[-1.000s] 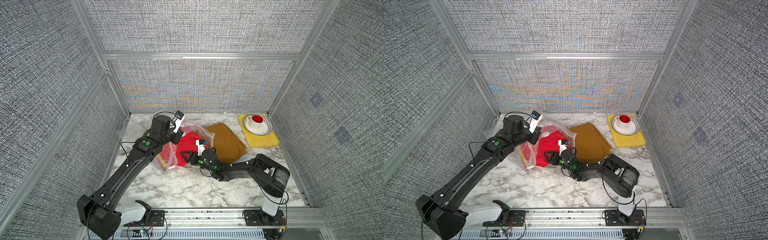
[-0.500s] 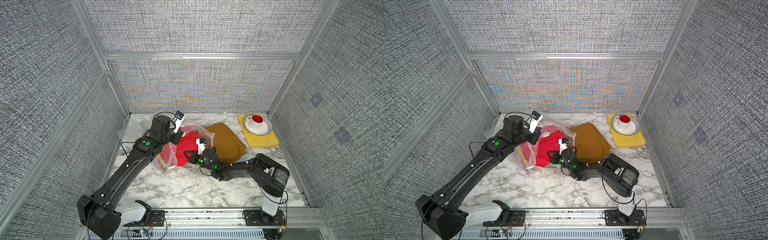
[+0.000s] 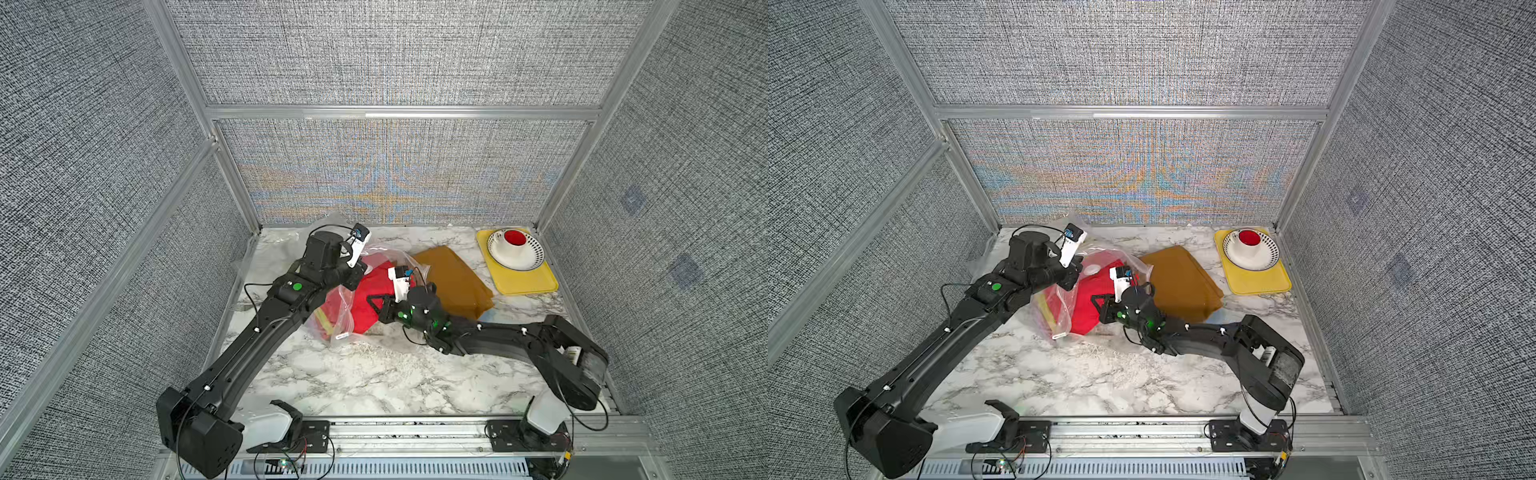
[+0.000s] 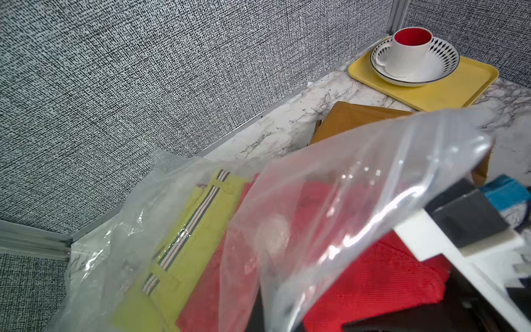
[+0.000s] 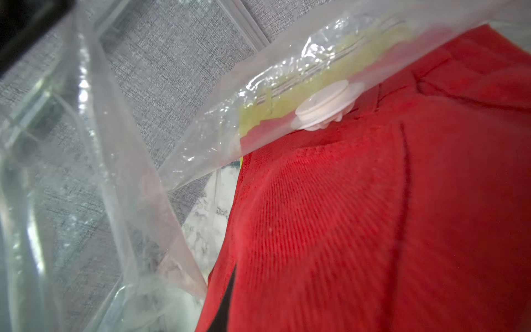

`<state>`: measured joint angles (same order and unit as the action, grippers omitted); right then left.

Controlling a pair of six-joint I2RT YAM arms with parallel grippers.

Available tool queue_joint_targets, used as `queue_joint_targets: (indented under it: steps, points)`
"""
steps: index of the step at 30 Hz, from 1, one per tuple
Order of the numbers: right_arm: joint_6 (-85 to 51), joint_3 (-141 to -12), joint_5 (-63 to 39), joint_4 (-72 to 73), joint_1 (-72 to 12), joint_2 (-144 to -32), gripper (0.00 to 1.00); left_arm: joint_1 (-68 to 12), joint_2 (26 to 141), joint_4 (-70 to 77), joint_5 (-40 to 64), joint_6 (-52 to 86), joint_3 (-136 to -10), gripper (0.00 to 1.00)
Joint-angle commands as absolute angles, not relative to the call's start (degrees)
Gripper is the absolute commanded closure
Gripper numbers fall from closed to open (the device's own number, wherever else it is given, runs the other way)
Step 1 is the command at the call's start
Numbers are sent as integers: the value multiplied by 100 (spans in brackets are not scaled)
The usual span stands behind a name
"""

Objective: Take the trousers out of the vacuum bag
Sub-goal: Take out the trousers from the vacuum bag.

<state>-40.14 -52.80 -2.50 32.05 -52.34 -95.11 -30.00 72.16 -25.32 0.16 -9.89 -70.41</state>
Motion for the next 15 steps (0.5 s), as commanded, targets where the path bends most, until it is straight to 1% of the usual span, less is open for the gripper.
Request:
queue_joint_targets:
  steps: [1,10,15]
  points:
    - [-3164,-5460,-329,2411,-5238,-9140,100,-2997,7275,-2207,8,-1011,-7022,100]
    - [-1808,-5636,-844,668,-5240,-7570,100,-3000,7532,-2166,-27,-987,-7084,100]
    - [-1427,-5864,-1222,-138,-5230,-6779,100,-2997,7717,-1868,-306,-826,-6961,100]
